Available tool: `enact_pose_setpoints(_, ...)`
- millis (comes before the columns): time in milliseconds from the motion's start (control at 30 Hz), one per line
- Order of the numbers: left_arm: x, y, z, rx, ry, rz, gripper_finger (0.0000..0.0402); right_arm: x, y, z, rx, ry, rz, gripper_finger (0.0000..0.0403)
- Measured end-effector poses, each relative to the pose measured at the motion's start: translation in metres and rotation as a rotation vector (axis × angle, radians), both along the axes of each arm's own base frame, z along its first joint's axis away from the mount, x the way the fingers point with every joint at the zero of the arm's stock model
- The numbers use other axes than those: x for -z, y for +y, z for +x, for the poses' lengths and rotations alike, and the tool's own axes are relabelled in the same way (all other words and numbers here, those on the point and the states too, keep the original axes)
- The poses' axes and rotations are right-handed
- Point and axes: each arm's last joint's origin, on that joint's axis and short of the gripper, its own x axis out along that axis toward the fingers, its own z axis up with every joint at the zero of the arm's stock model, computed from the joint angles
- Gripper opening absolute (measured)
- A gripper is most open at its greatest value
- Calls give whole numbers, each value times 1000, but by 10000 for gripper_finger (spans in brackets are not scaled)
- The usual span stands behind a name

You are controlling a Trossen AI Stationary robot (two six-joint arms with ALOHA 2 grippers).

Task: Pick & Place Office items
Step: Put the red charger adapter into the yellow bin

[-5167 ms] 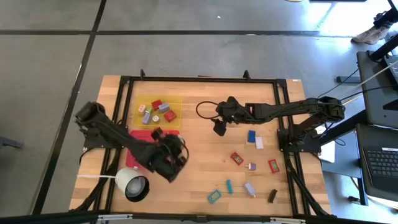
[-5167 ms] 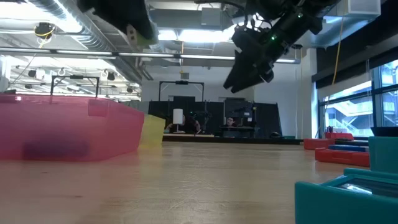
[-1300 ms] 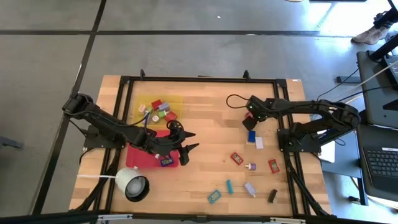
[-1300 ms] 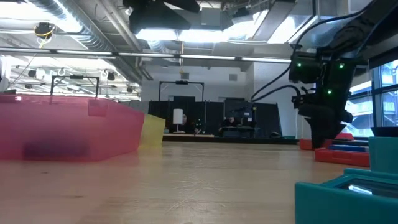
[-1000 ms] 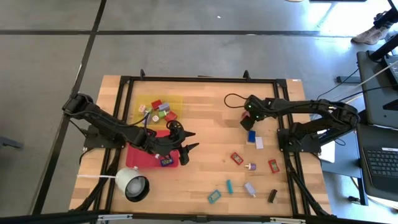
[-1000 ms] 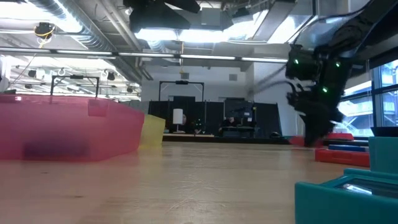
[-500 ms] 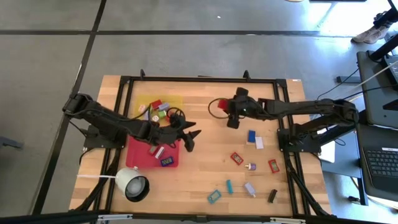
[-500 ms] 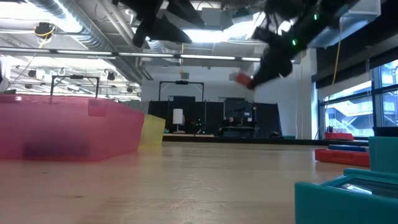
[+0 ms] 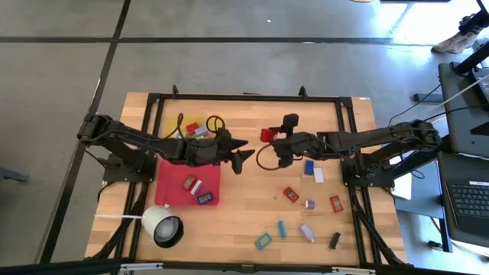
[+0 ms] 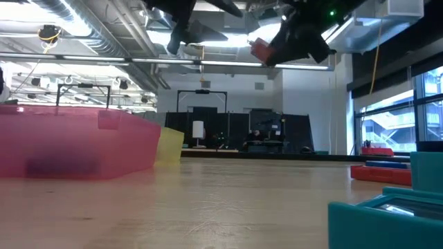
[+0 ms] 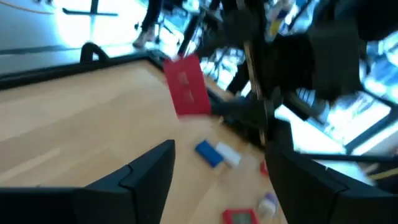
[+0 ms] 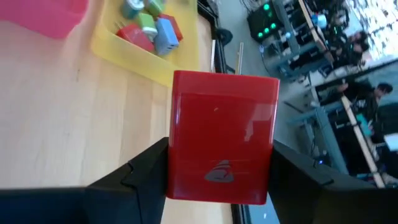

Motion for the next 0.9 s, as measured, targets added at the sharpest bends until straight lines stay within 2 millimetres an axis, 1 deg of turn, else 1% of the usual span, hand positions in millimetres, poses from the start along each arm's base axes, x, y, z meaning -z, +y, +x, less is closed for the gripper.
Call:
enact_pose_setpoints(133, -3, 10, 1, -64, -61, -57, 264, -3, 9, 1, -47, -17, -27, 221)
enact_pose_setpoints(233, -3, 16, 1, -91, -79, -91, 271, -7, 11, 3, -13, -69, -45, 221)
enact_pose_setpoints(333, -1, 20, 4, -116, -84, -106, 271, -10, 11, 5, 22, -93, -20, 221)
enact_pose_setpoints(467, 4, 25, 11, -113, -118, -118, 270, -14, 14, 19, 50, -82, 26, 221)
enact_pose_setpoints(567, 4, 27, 15, -61, -148, -135, 272, -11, 15, 33, 68, -33, 29, 221)
enact_pose_setpoints(733, 7, 28, 15, -77, -122, -133, 270, -4, 18, 53, 81, 1, 27, 222)
enact_pose_setpoints(900, 15, 28, 13, -99, -66, -189, 271, 0, 19, 63, 95, 18, -3, 222)
